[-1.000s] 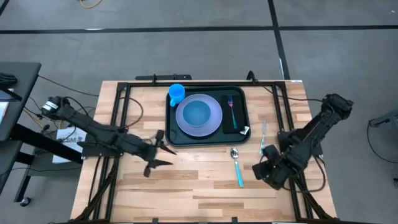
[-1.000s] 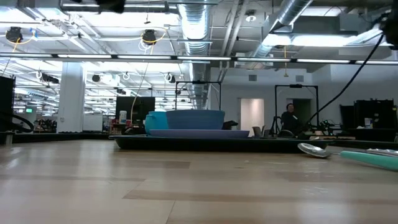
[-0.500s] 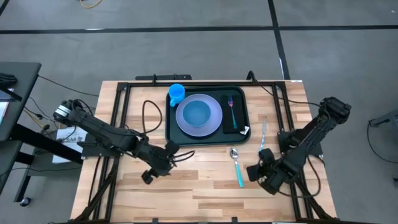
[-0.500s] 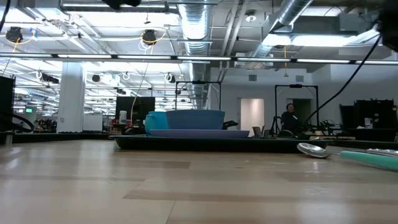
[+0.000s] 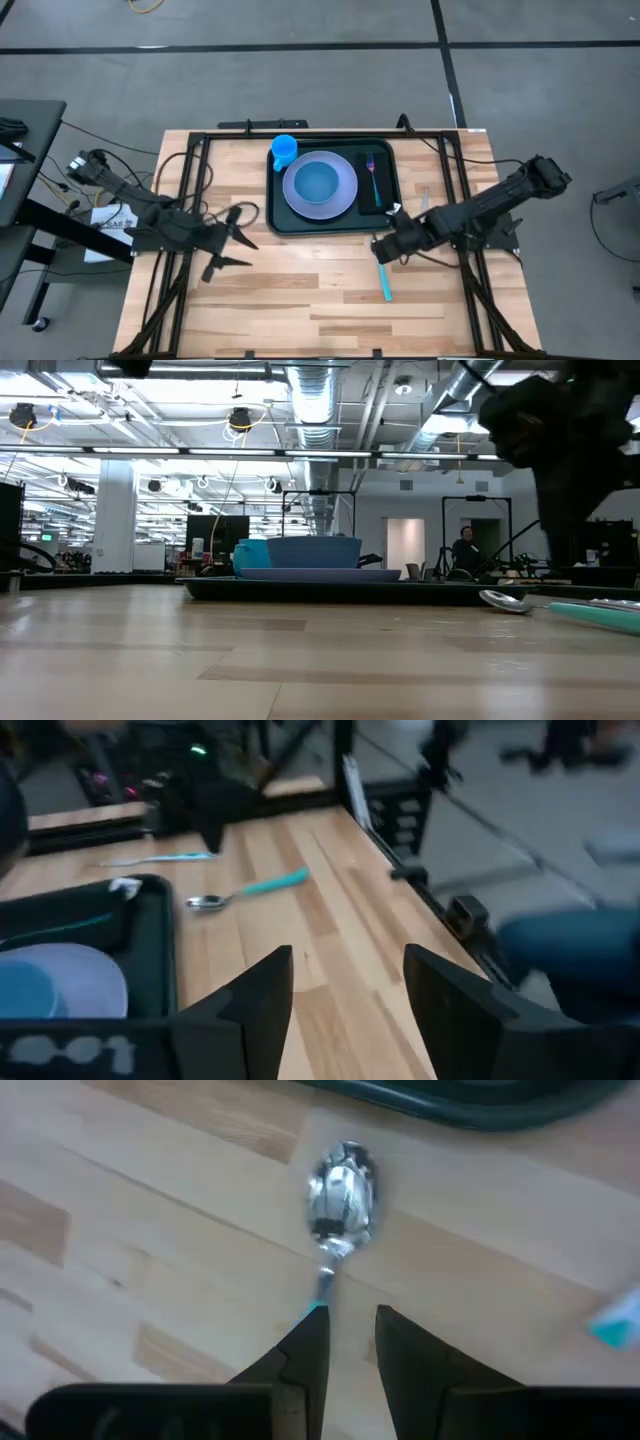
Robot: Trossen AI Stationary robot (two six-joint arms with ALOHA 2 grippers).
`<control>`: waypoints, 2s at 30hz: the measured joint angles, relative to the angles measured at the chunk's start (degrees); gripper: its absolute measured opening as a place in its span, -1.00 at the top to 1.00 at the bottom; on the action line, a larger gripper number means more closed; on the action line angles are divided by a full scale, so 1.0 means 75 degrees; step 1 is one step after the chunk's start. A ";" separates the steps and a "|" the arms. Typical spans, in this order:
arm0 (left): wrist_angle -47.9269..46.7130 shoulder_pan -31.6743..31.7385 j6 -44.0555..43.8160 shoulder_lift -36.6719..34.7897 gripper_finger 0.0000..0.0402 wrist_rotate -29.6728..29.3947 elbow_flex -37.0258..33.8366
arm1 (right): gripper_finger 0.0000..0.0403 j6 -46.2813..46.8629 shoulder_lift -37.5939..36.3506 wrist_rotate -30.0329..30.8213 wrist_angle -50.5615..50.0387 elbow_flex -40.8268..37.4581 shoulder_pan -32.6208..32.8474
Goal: Set up tray
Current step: Put the blue spoon to the left of the purple fork on the black table napkin
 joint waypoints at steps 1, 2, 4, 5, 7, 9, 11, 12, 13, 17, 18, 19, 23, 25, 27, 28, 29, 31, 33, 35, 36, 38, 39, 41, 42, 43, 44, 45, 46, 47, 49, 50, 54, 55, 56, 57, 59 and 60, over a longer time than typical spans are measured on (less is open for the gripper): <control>0.0272 -0.0072 -0.0175 -0.0280 0.10 -0.0198 -0.0326 | 0.61 -0.0120 0.0040 -0.0098 0.0174 0.0003 -0.0120; 0.0532 -0.0133 -0.0331 -0.0546 0.10 -0.0326 -0.0616 | 0.61 -0.0236 0.0055 -0.0181 0.0272 -0.0002 -0.0203; 0.0821 -0.0257 -0.0514 -0.1011 0.10 -0.0446 -0.1081 | 0.61 -0.0393 0.0036 -0.0282 0.0482 0.0004 -0.0330; 0.0995 -0.0330 -0.0565 -0.1182 0.10 -0.0466 -0.1240 | 0.61 -0.0472 0.0066 -0.0306 0.0575 0.0014 -0.0393; 0.1109 -0.0494 -0.0583 -0.1550 0.10 -0.0579 -0.1487 | 0.61 -0.0620 0.0085 -0.0413 0.0505 -0.0003 -0.0542; 0.1102 -0.0680 -0.0591 -0.1810 0.10 -0.0741 -0.1597 | 0.62 -0.0726 0.0151 -0.0439 0.0538 0.0005 -0.0676; 0.1068 -0.0851 -0.0600 -0.2024 0.10 -0.0847 -0.1653 | 0.62 -0.0917 0.0185 -0.0468 0.0469 -0.0005 -0.0827; 0.1090 -0.0940 -0.0600 -0.2080 0.10 -0.0855 -0.1657 | 0.62 -0.1058 0.0175 -0.0471 0.0483 -0.0003 -0.0903; 0.1116 -0.1015 -0.0600 -0.2134 0.10 -0.0860 -0.1657 | 0.62 -0.1245 0.0199 -0.0473 0.0528 0.0004 -0.0976; 0.1103 -0.1247 -0.0571 -0.2227 0.10 -0.0860 -0.1663 | 0.62 -0.1839 0.0334 -0.0479 0.0619 -0.0002 -0.1138; 0.1087 -0.1277 -0.0566 -0.2227 0.10 -0.0863 -0.1663 | 0.62 -0.1922 0.0341 -0.0557 0.0680 0.0000 -0.1235; 0.1052 -0.1307 -0.0537 -0.2225 0.10 -0.0866 -0.1663 | 0.62 -0.2054 0.0341 -0.0725 0.0693 0.0000 -0.1344; 0.0893 -0.1370 -0.0484 -0.2221 0.10 -0.0872 -0.1666 | 0.62 -0.2271 0.0333 -0.1072 0.1069 0.0016 -0.1558; 0.0766 -0.1370 -0.0484 -0.2218 0.10 -0.0871 -0.1666 | 0.62 -0.2270 0.0366 -0.1168 0.1064 0.0254 -0.1573; 0.0632 -0.1370 -0.0495 -0.2218 0.10 -0.0871 -0.1666 | 0.62 -0.2280 0.0564 -0.1240 0.1064 0.0695 -0.1571; 0.0580 -0.1370 -0.0498 -0.2218 0.10 -0.0874 -0.1666 | 0.62 -0.2302 0.0714 -0.1239 0.0951 0.0950 -0.1573; 0.0537 -0.1370 -0.0503 -0.2218 0.10 -0.0874 -0.1666 | 0.62 -0.2349 0.0905 -0.1236 0.0771 0.1239 -0.1560; 0.0479 -0.1370 -0.0532 -0.2218 0.10 -0.0873 -0.1666 | 0.62 -0.2504 0.1352 -0.1223 0.0238 0.1896 -0.1525; 0.0467 -0.1370 -0.0540 -0.2218 0.10 -0.0872 -0.1666 | 0.62 -0.2596 0.1822 -0.1181 -0.0856 0.2564 -0.1518; 0.0430 -0.1370 -0.0581 -0.2218 0.10 -0.0872 -0.1668 | 0.62 -0.2673 0.2298 -0.1042 -0.2031 0.3069 -0.1517; 0.0432 -0.1378 -0.0607 -0.2218 0.10 -0.0869 -0.1669 | 0.62 -0.2675 0.2485 -0.1017 -0.2513 0.3247 -0.1520; 0.0413 -0.1411 -0.0655 -0.2218 0.10 -0.0869 -0.1669 | 0.62 -0.2671 0.2796 -0.1003 -0.3033 0.3458 -0.1526; 0.0405 -0.1443 -0.0656 -0.2218 0.10 -0.0869 -0.1669 | 0.62 -0.2632 0.2893 -0.1026 -0.3057 0.3477 -0.1529; 0.0386 -0.1509 -0.0660 -0.2218 0.10 -0.0869 -0.1669 | 0.61 -0.2479 0.3071 -0.1096 -0.3034 0.3482 -0.1504; 0.0373 -0.1546 -0.0660 -0.2217 0.10 -0.0869 -0.1669 | 0.61 -0.2475 0.3132 -0.1154 -0.2914 0.3485 -0.1501; 0.0371 -0.1579 -0.0661 -0.2216 0.10 -0.0869 -0.1669 | 0.60 -0.2471 0.3192 -0.1199 -0.2834 0.3485 -0.1473; 0.0371 -0.1612 -0.0661 -0.2218 0.10 -0.0871 -0.1669 | 0.58 -0.2471 0.3246 -0.1246 -0.2794 0.3488 -0.1449; 0.0364 -0.1648 -0.0662 -0.2218 0.10 -0.0872 -0.1669 | 0.56 -0.2469 0.3289 -0.1285 -0.2733 0.3488 -0.1441; 0.0332 -0.1678 -0.0662 -0.2218 0.10 -0.0872 -0.1669 | 0.54 -0.2469 0.3337 -0.1353 -0.2617 0.3487 -0.1439; 0.0294 -0.1704 -0.0662 -0.2215 0.10 -0.0880 -0.1669 | 0.51 -0.2469 0.3354 -0.1420 -0.2521 0.3485 -0.1439; 0.0275 -0.1761 -0.0662 -0.2218 0.10 -0.0930 -0.1669 | 0.44 -0.2466 0.3343 -0.1479 -0.2382 0.3485 -0.1399; 0.0272 -0.1784 -0.0662 -0.2218 0.10 -0.0939 -0.1669 | 0.40 -0.2443 0.3343 -0.1484 -0.2269 0.3488 -0.1391; 0.0275 -0.1860 -0.0665 -0.2215 0.10 -0.0939 -0.1669 | 0.23 -0.2210 0.3322 -0.1456 -0.2355 0.3488 -0.1291; 0.0273 -0.1881 -0.0674 -0.2218 0.10 -0.0945 -0.1669 | 0.19 -0.2188 0.3322 -0.1456 -0.2391 0.3488 -0.1253; 0.0275 -0.1899 -0.0709 -0.2218 0.10 -0.0948 -0.1669 | 0.16 -0.2183 0.3329 -0.1455 -0.2452 0.3488 -0.1207; 0.0275 -0.1908 -0.0718 -0.2218 0.10 -0.0950 -0.1669 | 0.14 -0.2180 0.3346 -0.1444 -0.2479 0.3485 -0.1163; 0.0274 -0.1936 -0.0726 -0.2216 0.10 -0.0950 -0.1669 | 0.12 -0.2069 0.3426 -0.1421 -0.2420 0.3444 -0.1097; 0.0277 -0.1939 -0.0729 -0.2218 0.10 -0.0958 -0.1669 | 0.12 -0.2063 0.3438 -0.1418 -0.2430 0.3379 -0.1074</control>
